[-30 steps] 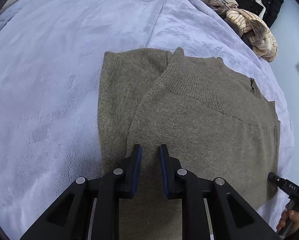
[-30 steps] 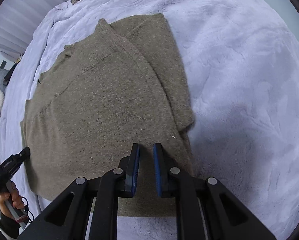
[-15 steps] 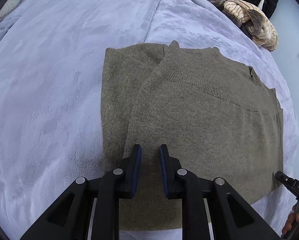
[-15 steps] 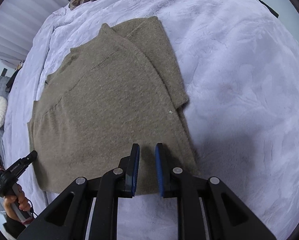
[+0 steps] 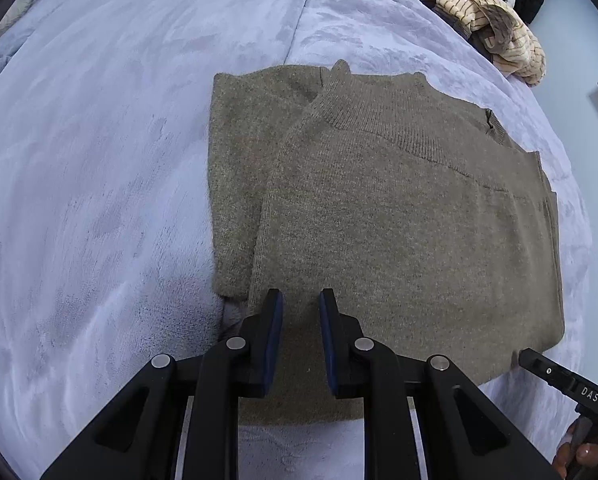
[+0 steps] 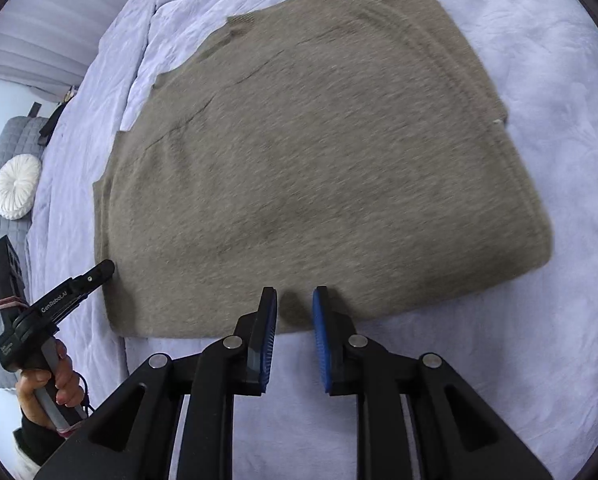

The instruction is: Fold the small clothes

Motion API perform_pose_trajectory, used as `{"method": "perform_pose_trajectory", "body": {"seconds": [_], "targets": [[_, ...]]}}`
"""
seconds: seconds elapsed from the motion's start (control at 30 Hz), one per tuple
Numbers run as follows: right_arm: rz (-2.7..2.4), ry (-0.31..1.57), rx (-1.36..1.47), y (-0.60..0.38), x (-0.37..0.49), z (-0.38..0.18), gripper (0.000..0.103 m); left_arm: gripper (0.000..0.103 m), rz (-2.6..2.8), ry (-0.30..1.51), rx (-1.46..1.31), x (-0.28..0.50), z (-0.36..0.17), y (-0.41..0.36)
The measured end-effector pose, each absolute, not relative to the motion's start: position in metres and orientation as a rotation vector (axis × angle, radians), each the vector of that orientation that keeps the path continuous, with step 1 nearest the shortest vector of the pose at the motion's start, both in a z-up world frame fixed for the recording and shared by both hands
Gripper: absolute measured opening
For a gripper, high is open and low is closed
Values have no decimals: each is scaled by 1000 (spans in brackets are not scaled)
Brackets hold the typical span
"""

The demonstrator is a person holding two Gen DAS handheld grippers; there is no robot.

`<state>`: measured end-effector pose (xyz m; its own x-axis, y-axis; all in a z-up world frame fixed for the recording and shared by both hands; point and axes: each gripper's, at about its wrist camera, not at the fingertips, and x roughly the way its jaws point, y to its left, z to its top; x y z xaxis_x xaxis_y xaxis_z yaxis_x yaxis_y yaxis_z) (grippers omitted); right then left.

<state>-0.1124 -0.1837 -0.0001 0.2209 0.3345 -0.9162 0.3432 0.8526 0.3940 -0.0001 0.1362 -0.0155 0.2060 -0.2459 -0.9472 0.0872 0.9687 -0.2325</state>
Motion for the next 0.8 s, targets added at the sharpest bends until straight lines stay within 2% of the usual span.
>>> {"method": "perform_pose_trajectory", "body": {"seconds": [0.17,0.3,0.6,0.63,0.67,0.7,0.73,0.8], "targets": [[17,1387,615,-163,-116,-2,28,21,-256,1357,-115,-8,-12,142],[24,1393,635,-146,-120,-3,41,21,-277,1363,-81,-13,-9,146],[51,1412,676,-113,-121,-8,50,21,-300,1388,-37,-18,-11,152],[52,1412,680,-110,-122,-8,52,27,-298,1391,-28,-18,-12,152],[52,1412,684,-107,-123,-9,53,63,-292,1392,-18,-18,-12,152],[50,1412,688,-105,-123,-9,55,93,-281,1386,-11,-18,-11,152],[46,1412,693,-104,-123,-10,55,96,-274,1363,-9,-18,-8,154],[38,1413,704,-100,-121,-12,55,96,-290,1347,3,-18,-4,154]]}}
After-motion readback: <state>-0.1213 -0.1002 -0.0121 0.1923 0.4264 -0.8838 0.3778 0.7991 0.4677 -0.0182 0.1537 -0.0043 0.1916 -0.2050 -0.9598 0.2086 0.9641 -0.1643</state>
